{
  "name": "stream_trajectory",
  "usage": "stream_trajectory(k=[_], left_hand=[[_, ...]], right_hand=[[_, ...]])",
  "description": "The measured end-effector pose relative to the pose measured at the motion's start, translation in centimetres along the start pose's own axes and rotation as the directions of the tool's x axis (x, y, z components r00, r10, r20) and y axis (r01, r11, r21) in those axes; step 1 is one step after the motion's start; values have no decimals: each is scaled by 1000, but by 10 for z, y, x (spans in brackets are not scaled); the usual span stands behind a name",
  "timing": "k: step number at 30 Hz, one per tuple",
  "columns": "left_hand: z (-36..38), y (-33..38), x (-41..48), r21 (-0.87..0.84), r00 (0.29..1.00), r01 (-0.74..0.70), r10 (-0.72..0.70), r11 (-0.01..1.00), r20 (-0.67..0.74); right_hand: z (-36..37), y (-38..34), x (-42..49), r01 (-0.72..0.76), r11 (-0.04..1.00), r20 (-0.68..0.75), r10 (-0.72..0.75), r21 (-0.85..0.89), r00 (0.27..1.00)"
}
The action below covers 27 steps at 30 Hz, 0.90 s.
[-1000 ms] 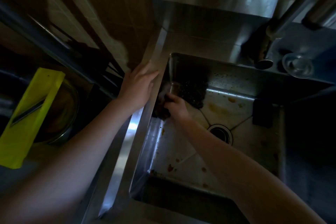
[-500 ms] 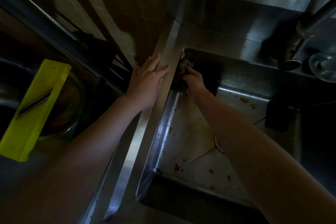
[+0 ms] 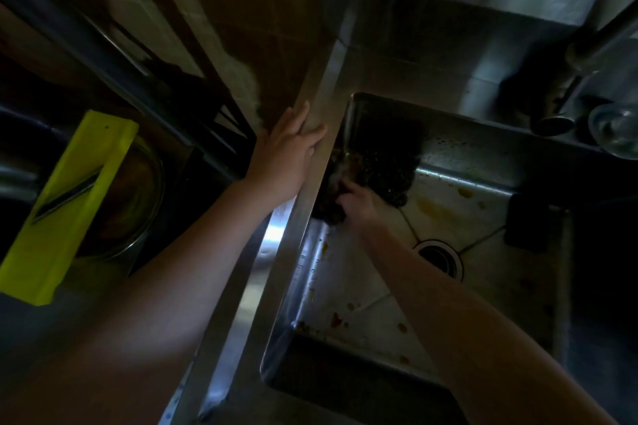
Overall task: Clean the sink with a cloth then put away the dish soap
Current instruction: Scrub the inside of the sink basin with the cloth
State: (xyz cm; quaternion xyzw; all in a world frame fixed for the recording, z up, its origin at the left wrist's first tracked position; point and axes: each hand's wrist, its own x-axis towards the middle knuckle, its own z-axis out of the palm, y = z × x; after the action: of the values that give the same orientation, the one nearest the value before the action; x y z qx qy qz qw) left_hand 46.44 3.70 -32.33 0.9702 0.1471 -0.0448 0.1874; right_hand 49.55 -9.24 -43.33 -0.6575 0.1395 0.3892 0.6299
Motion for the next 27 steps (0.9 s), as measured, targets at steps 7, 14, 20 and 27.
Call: stream_trajectory(k=[7, 14, 20, 27], left_hand=[[0, 8, -3, 79, 1000, 17, -17, 997, 4], [-5, 13, -4, 132, 1000, 6, -10, 991, 27], [-8, 19, 7, 153, 999, -24, 19, 988, 39], [-3, 18, 13, 177, 992, -51, 29, 983, 125]], right_hand=[[-2, 38, -53, -92, 993, 130, 82, 74, 988], [4, 14, -44, -78, 986, 72, 68, 149, 995], [6, -39, -14, 47, 982, 26, -52, 184, 998], [2, -87, 4, -13, 903, -45, 36, 430, 998]])
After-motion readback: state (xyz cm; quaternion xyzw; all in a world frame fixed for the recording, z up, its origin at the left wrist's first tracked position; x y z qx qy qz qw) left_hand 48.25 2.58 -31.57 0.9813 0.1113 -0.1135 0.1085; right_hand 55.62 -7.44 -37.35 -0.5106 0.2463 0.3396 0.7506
